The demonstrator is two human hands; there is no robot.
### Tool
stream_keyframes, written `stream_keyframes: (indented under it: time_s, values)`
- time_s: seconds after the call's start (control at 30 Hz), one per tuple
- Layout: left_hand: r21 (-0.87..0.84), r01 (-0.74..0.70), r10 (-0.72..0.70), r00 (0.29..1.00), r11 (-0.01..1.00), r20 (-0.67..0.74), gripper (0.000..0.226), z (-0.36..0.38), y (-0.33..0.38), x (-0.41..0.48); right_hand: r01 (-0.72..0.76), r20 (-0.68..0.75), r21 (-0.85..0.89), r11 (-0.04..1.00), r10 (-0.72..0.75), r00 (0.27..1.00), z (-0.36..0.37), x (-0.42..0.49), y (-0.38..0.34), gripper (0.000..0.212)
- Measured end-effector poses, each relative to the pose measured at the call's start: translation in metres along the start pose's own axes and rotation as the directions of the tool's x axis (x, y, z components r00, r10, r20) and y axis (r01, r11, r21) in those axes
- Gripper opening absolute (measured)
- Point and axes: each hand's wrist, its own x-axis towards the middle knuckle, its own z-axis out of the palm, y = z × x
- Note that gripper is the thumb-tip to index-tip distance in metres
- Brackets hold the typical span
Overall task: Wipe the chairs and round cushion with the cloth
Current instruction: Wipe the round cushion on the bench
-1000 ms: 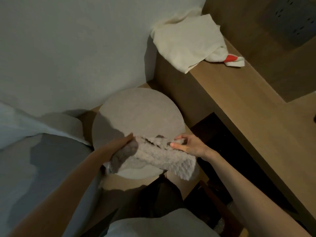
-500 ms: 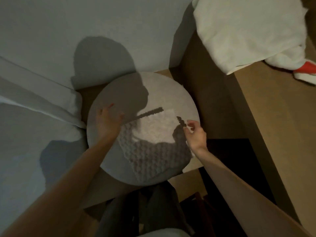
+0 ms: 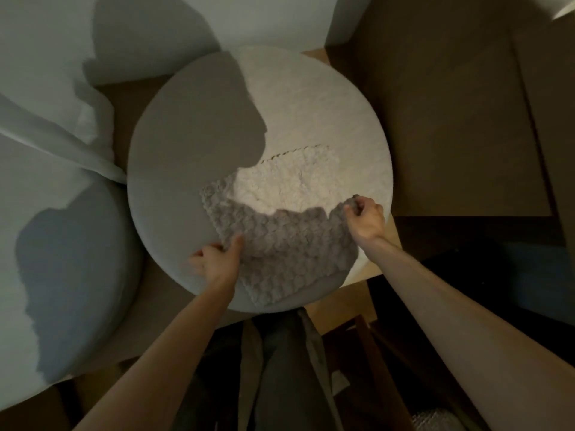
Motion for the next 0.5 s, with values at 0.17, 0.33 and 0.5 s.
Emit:
stream_keyframes:
  time_s: [0.17, 0.33, 0.5]
  values:
    - [0.002, -0.103, 0.103, 0.992, 0.995, 0.068, 0.048, 0.005, -0.012, -0.004, 0.017, 0.034, -0.068, 0.998, -0.015, 0.999, 0.008, -0.002, -0.002, 0.037]
    - [-0.211, -0.286, 0.312, 0.945, 0.935, 0.1, 0.026, -0.048, 0.006, -0.006, 0.09, -0.071, 0.148, 0.985, -0.08, 0.994, -0.01, -0.027, -0.008, 0.025]
    - [-0.131, -0.554, 0.556, 0.831, 0.822, -0.021, 0.023, -0.112, 0.048, -0.02, 0.071, -0.115, 0.504, 0.861, -0.014, 0.993, -0.035, -0.073, -0.011, 0.034]
